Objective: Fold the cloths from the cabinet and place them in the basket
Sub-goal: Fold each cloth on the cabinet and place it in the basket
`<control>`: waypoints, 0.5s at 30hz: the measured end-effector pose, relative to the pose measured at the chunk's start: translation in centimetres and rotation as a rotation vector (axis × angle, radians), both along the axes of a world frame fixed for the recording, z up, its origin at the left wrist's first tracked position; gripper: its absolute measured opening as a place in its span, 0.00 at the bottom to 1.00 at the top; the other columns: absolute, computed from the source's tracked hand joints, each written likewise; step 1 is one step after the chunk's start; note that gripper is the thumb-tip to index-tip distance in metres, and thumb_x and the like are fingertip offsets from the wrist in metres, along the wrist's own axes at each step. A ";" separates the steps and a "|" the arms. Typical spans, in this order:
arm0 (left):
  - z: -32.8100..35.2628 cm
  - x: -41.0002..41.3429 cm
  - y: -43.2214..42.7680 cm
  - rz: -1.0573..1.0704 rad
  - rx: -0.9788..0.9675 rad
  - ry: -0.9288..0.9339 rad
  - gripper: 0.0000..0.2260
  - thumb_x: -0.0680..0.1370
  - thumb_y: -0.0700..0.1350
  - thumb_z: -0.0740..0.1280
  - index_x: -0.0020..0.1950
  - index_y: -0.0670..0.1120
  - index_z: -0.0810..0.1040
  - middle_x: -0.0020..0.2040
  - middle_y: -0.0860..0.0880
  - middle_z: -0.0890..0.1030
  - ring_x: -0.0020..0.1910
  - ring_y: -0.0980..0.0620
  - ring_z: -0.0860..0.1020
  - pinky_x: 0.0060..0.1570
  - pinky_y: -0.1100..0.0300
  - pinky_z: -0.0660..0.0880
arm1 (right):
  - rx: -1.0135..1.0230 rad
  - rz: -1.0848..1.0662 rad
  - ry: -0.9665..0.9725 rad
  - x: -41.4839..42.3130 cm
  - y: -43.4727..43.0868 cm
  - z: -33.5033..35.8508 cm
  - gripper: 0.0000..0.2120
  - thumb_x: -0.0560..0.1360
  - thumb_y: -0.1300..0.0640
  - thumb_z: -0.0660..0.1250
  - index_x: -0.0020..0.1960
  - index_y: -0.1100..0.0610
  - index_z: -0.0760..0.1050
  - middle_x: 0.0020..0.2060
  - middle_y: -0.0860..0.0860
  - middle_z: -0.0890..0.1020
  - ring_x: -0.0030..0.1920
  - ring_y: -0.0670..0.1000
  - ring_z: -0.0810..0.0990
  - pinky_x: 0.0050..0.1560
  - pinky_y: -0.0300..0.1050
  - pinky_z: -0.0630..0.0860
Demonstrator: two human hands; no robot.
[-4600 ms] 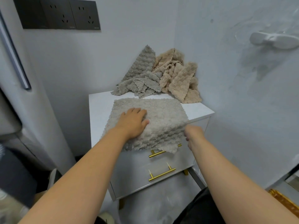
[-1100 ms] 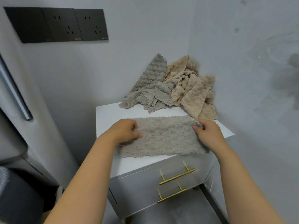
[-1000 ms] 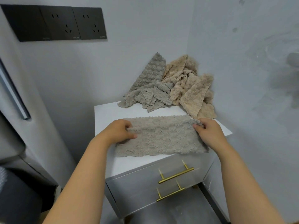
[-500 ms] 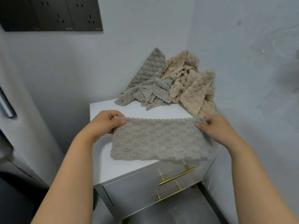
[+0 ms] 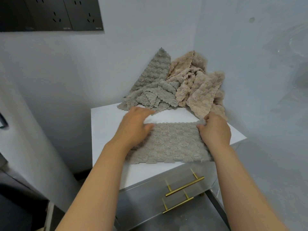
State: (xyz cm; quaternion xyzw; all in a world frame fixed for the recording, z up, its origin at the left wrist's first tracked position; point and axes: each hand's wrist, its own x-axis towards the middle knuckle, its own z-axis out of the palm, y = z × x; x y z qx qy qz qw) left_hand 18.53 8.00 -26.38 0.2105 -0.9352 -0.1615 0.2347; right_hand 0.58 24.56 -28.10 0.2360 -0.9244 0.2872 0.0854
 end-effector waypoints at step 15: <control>0.2 -0.9 4.3 0.085 -0.095 -0.692 0.22 0.80 0.61 0.53 0.72 0.55 0.65 0.70 0.47 0.68 0.68 0.43 0.65 0.60 0.48 0.68 | 0.644 0.278 -0.148 5.4 1.5 3.3 0.15 0.79 0.46 0.56 0.59 0.54 0.72 0.56 0.53 0.75 0.56 0.56 0.74 0.44 0.45 0.69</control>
